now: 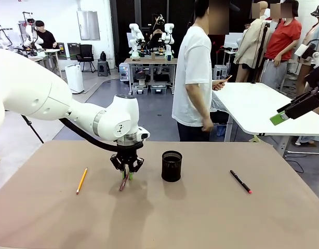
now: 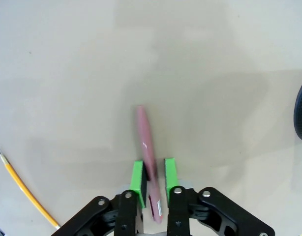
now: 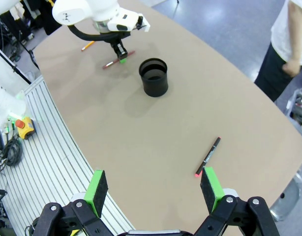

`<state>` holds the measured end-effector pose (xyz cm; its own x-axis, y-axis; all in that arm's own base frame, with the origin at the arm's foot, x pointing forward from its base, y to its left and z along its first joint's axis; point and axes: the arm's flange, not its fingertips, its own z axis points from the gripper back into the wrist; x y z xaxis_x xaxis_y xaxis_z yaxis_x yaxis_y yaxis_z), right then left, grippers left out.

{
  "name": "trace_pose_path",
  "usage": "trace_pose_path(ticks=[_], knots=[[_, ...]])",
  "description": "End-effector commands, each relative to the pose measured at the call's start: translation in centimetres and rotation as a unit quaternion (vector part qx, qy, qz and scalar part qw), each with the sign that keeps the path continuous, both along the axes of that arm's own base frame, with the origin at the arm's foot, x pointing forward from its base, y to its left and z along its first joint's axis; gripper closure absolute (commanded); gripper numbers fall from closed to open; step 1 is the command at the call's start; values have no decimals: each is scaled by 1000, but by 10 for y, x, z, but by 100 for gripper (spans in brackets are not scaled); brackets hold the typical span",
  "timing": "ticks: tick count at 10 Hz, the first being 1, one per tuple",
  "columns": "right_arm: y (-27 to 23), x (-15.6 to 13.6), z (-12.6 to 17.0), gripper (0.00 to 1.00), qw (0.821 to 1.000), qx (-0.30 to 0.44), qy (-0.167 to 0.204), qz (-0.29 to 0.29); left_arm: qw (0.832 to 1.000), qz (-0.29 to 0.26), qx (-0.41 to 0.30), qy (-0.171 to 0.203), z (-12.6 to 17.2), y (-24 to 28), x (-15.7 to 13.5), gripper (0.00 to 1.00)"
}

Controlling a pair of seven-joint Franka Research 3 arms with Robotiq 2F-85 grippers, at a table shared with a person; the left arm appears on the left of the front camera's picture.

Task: Place the pens into the pen holder.
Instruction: Pick up a writing instrument from the table and place it into the Pen holder.

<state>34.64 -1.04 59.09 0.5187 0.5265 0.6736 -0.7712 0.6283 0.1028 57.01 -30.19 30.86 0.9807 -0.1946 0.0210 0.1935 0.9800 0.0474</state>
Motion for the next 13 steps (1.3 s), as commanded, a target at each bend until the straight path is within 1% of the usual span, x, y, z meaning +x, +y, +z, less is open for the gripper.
trace_pose_path(ticks=[1,2,3,4,6,7,8,9,10,11,12,13], knots=[[0,2,1,0,1000,11,-4,7,1000,-6,5,0,-5,5,3,100],[0,2,1,0,1000,11,-4,7,1000,-7,2,-1,-7,5,-1,100],[0,2,1,0,1000,11,-4,7,1000,-8,-12,0,-2,10,-8,100],[0,2,1,0,1000,11,-4,7,999,-17,-47,3,4,12,-14,100],[0,2,1,0,1000,11,-4,7,987,-67,-141,23,28,29,-24,100],[0,2,1,0,1000,11,-4,7,977,-92,-192,23,43,38,-39,100],[0,2,1,0,1000,11,-4,7,967,-115,-226,8,53,44,-46,100],[0,2,1,0,1000,11,-4,7,949,-161,-270,-2,67,54,-55,100],[0,2,1,0,1000,11,-4,7,918,-221,-330,-23,79,64,-61,100],[0,2,1,0,1000,11,-4,7,895,-255,-364,-48,87,73,-65,100],[0,2,1,0,1000,11,-4,7,872,-275,-394,-95,89,76,-67,100],[0,2,1,0,1000,11,-4,7,836,-316,-425,-139,90,81,-68,100]])
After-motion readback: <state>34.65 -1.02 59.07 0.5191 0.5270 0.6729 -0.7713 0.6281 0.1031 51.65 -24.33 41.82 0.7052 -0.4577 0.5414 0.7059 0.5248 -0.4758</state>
